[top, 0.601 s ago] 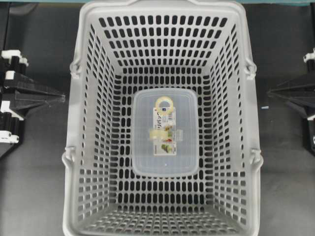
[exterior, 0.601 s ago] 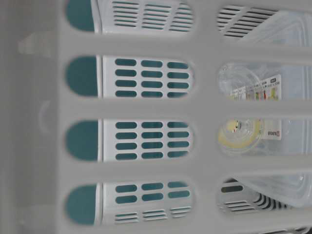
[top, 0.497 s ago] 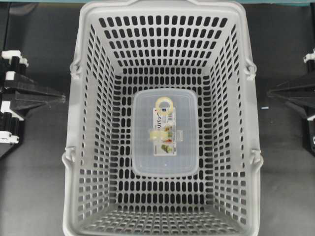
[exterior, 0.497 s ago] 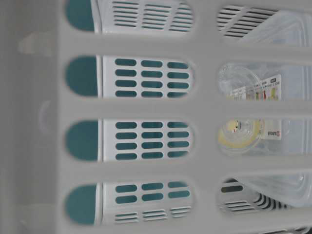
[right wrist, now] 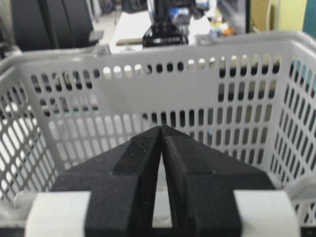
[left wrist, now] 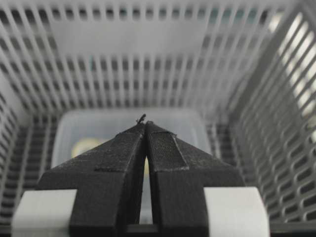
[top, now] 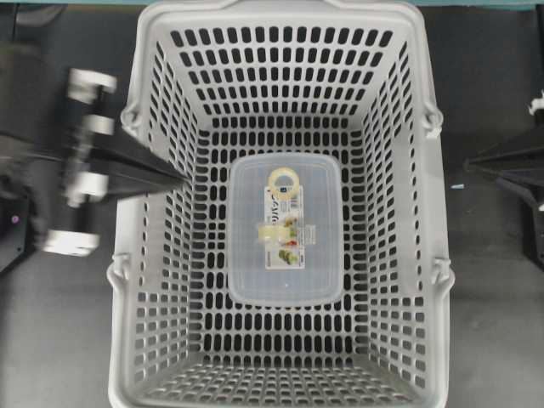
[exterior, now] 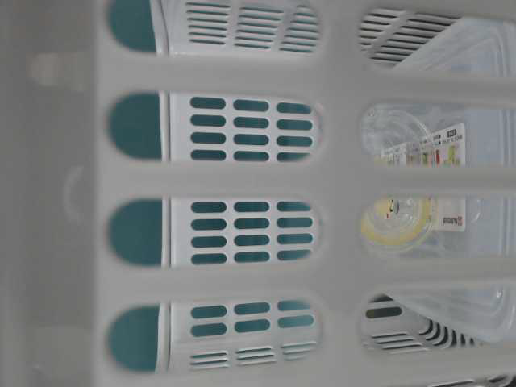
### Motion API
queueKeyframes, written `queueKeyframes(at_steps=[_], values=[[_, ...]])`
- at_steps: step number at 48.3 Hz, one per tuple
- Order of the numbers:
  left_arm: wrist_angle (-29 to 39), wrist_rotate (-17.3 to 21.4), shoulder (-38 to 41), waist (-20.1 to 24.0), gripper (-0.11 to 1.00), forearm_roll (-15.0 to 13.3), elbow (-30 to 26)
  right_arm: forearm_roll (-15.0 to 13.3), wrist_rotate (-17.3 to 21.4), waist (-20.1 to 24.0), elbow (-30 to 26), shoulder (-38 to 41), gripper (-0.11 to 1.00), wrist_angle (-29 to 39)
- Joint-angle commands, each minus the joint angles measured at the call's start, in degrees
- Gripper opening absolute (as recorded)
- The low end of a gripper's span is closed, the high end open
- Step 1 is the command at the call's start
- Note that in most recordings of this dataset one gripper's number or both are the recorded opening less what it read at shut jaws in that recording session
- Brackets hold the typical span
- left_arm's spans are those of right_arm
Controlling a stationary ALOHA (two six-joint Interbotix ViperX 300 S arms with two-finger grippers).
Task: Pick up the tape dispenser from the shopping basket with the left arm.
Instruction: 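Move the left gripper over the basket toward the clear tape dispenser, then lower the open left gripper around the clear tape dispenser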
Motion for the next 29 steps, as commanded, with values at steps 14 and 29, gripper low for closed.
queueKeyframes(at_steps=[14, 29], values=[[15.8, 0.5, 17.9, -0.1, 0.00, 0.2, -17.9, 0.3, 0.1, -0.1, -2.9, -4.3, 0.14, 9.8], [23.9, 0.6, 25.4, -0.4, 0.00, 0.2, -24.3, 0.3, 0.1, 0.4, -3.0, -4.7, 0.72, 10.2]])
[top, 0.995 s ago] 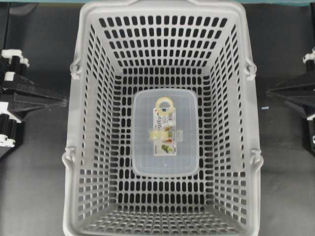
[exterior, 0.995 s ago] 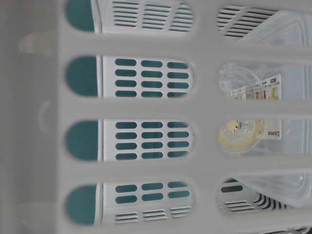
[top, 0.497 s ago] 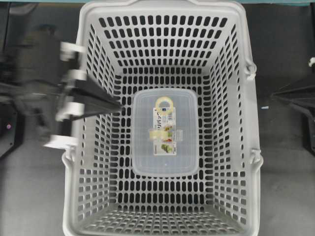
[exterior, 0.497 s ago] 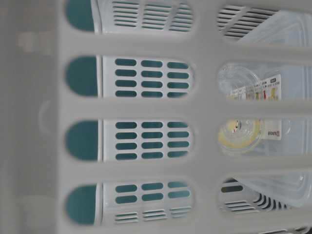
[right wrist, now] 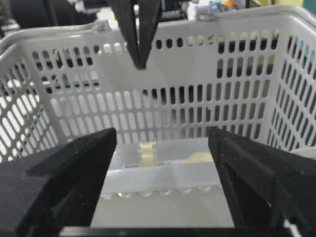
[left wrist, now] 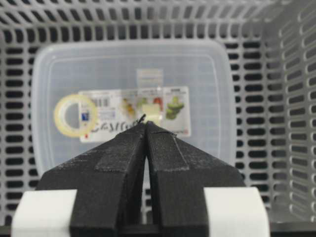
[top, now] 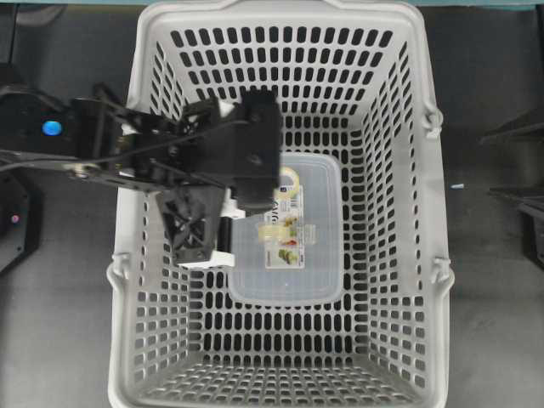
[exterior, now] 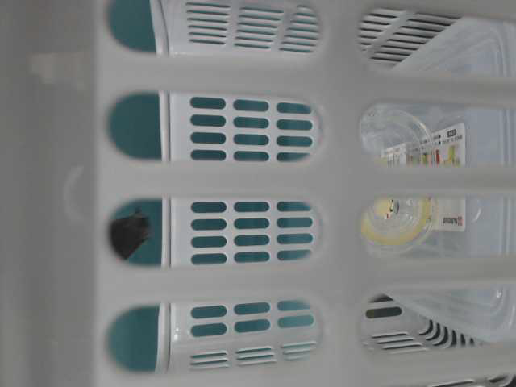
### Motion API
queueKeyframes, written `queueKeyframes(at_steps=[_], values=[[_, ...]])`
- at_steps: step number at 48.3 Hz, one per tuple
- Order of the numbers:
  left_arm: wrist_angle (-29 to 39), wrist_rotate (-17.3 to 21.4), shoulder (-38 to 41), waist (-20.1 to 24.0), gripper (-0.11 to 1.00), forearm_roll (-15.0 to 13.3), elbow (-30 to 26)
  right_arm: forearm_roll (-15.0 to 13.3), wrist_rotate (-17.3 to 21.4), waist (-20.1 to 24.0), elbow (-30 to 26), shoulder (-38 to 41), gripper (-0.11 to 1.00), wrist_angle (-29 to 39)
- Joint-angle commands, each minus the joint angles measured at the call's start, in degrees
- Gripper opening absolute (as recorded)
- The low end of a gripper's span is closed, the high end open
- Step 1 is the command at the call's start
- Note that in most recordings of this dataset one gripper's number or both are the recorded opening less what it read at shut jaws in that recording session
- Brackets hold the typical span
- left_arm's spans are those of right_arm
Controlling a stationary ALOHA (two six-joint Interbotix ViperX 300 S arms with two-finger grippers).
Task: Pick up the tape dispenser from the shopping basket with the left arm.
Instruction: 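Lower the open left gripper around the clear tape dispenser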
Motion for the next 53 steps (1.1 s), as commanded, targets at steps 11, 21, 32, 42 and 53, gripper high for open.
queueKeyframes(at_steps=[11, 21, 32, 42, 53], values=[[2.2, -0.1, 3.5, -0.4, 0.22, 0.2, -2.8, 0.2, -0.1, 1.0, -1.1, 0.3, 0.71, -0.6], [3.1, -0.2, 8.1, -0.5, 0.81, 0.2, -2.8, 0.2, -0.1, 1.4, -1.1, 0.3, 0.71, -0.7], [3.4, -0.2, 13.4, -0.2, 0.90, 0.2, -2.9, 0.2, -0.1, 1.4, -1.0, 0.3, 0.71, -0.8], [3.3, -0.1, 15.2, 0.2, 0.90, 0.2, -2.9, 0.2, -0.1, 1.4, -0.8, 0.3, 0.71, -0.7], [2.6, -0.8, 16.3, -0.1, 0.90, 0.2, -2.8, 0.2, -0.1, 1.4, -0.8, 0.3, 0.71, -0.7]])
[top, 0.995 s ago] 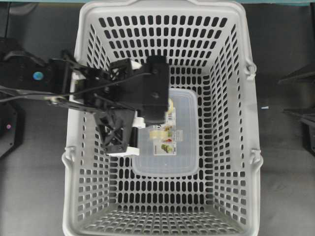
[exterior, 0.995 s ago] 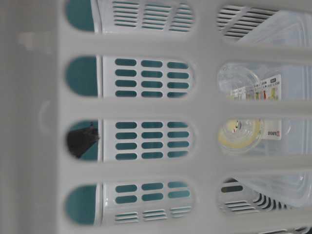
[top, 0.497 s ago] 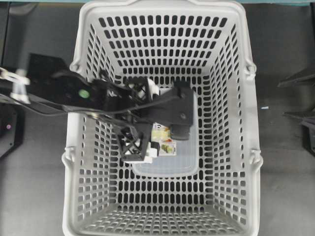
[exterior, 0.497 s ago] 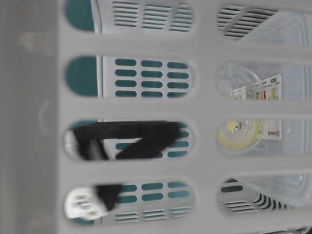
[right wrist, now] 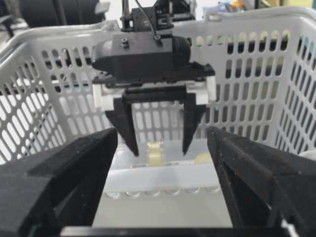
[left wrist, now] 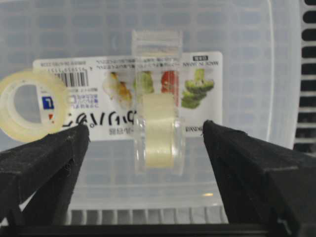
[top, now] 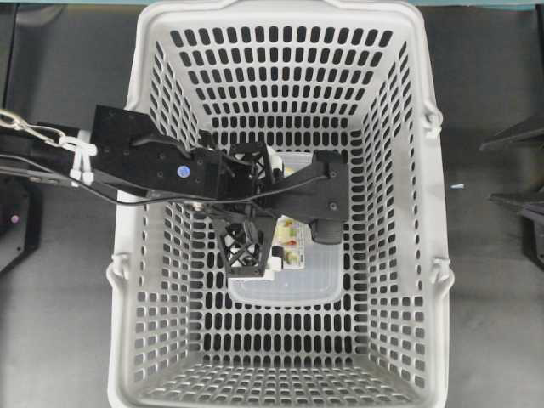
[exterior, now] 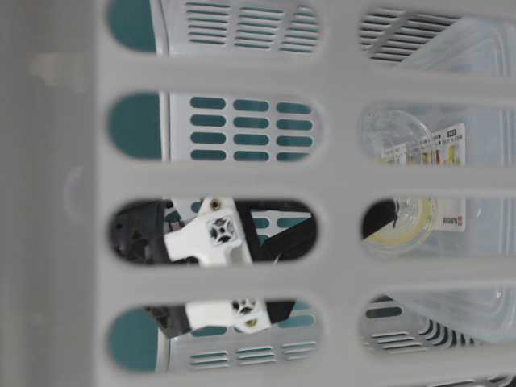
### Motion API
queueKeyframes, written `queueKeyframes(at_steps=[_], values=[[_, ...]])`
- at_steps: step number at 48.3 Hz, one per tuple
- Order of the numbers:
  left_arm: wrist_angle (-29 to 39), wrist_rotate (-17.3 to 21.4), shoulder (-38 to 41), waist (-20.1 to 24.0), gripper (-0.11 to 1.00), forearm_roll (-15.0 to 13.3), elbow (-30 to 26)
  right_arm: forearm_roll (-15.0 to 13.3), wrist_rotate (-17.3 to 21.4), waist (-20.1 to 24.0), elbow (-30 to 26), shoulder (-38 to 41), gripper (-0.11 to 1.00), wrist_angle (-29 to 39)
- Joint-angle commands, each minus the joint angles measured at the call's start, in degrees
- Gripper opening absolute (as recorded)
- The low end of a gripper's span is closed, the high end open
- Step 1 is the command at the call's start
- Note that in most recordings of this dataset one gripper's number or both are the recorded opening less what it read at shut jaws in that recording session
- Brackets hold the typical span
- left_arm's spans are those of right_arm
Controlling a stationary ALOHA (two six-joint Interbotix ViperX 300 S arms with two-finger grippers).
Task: Pick up the tape dispenser from the shopping basket with the left arm.
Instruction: 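Lower the open left gripper around the clear tape dispenser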
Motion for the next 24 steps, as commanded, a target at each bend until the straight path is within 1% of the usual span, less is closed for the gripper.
queueKeyframes(at_steps=[1, 5, 7, 10, 15, 17, 21, 24], values=[[-0.4, -0.4, 0.3, -0.6, 0.90, 0.2, -0.8, 0.2, -0.1, 0.1, -0.8, 0.3, 0.71, -0.6], [-0.4, -0.5, 0.6, -0.9, 0.87, 0.2, -0.7, 0.2, -0.1, 0.1, -0.7, 0.3, 0.71, -0.6], [-0.4, -0.4, 0.6, -1.0, 0.82, 0.2, -0.6, 0.2, -0.1, 0.1, -0.6, 0.3, 0.71, -0.6], [0.0, -0.4, 0.4, -1.0, 0.69, 0.2, -0.6, 0.2, -0.1, 0.1, -0.4, 0.3, 0.71, -0.5], [1.0, -0.3, 0.1, -1.1, 0.37, 0.2, -1.2, 0.2, -0.1, 0.2, -0.1, 0.3, 0.71, -0.6], [1.5, -0.3, -0.4, -1.2, 0.28, 0.2, -1.8, 0.2, -0.1, 0.1, 0.0, 0.3, 0.71, -0.6], [3.5, -0.3, -1.5, -1.4, 0.28, 0.2, -4.1, 0.2, -0.1, 0.1, -0.1, 0.3, 0.71, -0.6], [6.2, -0.3, -2.4, -1.8, 0.28, 0.2, -7.1, 0.2, -0.1, 0.1, -0.1, 0.3, 0.71, -0.5]])
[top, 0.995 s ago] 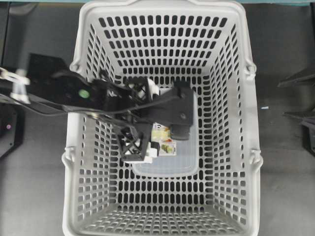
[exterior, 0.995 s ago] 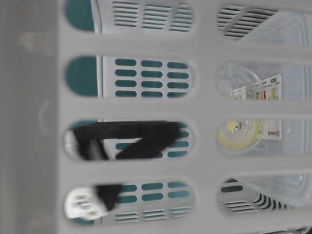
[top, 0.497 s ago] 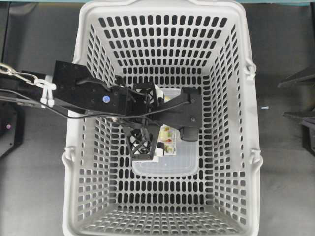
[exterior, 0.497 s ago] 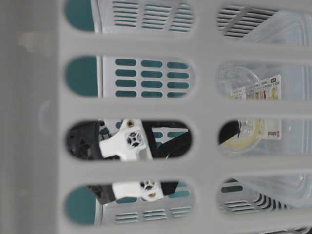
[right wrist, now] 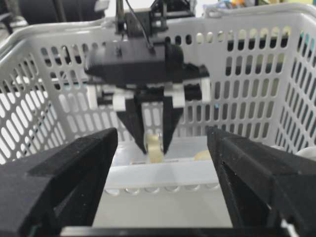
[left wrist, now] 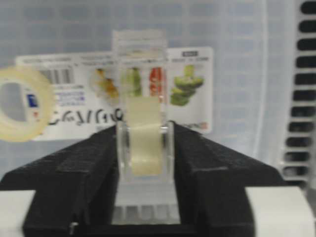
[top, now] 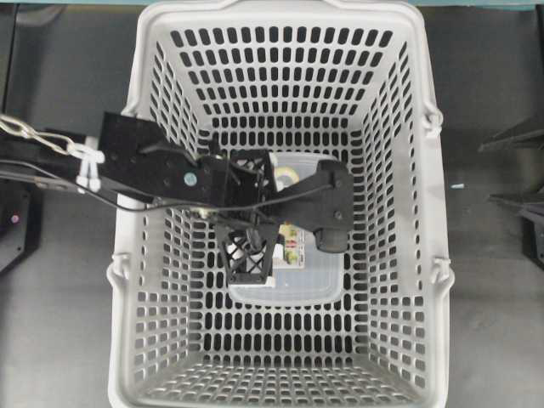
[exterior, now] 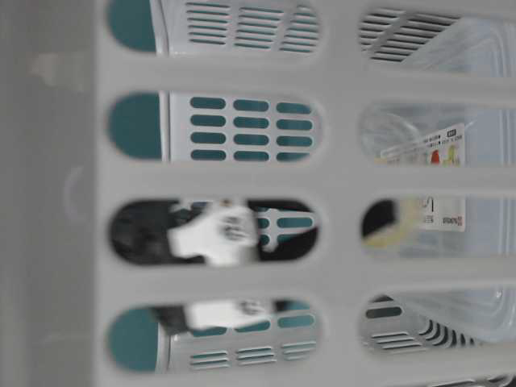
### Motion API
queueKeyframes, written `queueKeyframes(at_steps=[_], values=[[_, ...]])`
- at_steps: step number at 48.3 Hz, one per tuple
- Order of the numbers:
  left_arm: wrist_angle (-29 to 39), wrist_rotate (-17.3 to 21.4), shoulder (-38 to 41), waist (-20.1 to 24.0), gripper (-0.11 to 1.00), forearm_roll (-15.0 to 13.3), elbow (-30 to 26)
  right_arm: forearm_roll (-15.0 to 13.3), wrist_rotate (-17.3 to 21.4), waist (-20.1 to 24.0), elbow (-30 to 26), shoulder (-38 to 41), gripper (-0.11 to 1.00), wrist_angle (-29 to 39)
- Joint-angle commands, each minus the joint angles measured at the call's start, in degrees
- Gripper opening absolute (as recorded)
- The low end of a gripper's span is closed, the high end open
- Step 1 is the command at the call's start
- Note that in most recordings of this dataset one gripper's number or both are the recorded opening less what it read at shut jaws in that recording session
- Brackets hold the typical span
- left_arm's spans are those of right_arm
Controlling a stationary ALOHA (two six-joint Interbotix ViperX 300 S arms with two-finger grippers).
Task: Pick up the tape dispenser from the shopping basket with the left arm.
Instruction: 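Lower the open left gripper around the clear tape dispenser, then close the left gripper on the tape dispenser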
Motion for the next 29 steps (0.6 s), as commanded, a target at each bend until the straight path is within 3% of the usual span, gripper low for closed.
queueKeyframes(at_steps=[1, 12, 18, 29], values=[[3.4, 0.1, -2.9, -0.7, 0.28, 0.2, -5.4, 0.2, -0.1, 0.1, -0.4, 0.2, 0.71, -0.5], [20.0, 0.0, -3.5, -1.4, 0.28, 0.2, -24.4, 0.2, -0.1, 0.1, -0.6, -0.2, 0.71, -0.5], [28.6, -0.4, -1.7, -1.5, 0.28, 0.2, -31.6, 0.2, -0.1, 0.1, -0.6, -0.3, 0.71, -0.5], [31.7, -0.5, 0.8, -1.6, 0.28, 0.2, -34.1, 0.2, -0.1, 0.2, -0.6, -0.4, 0.71, -0.5]])
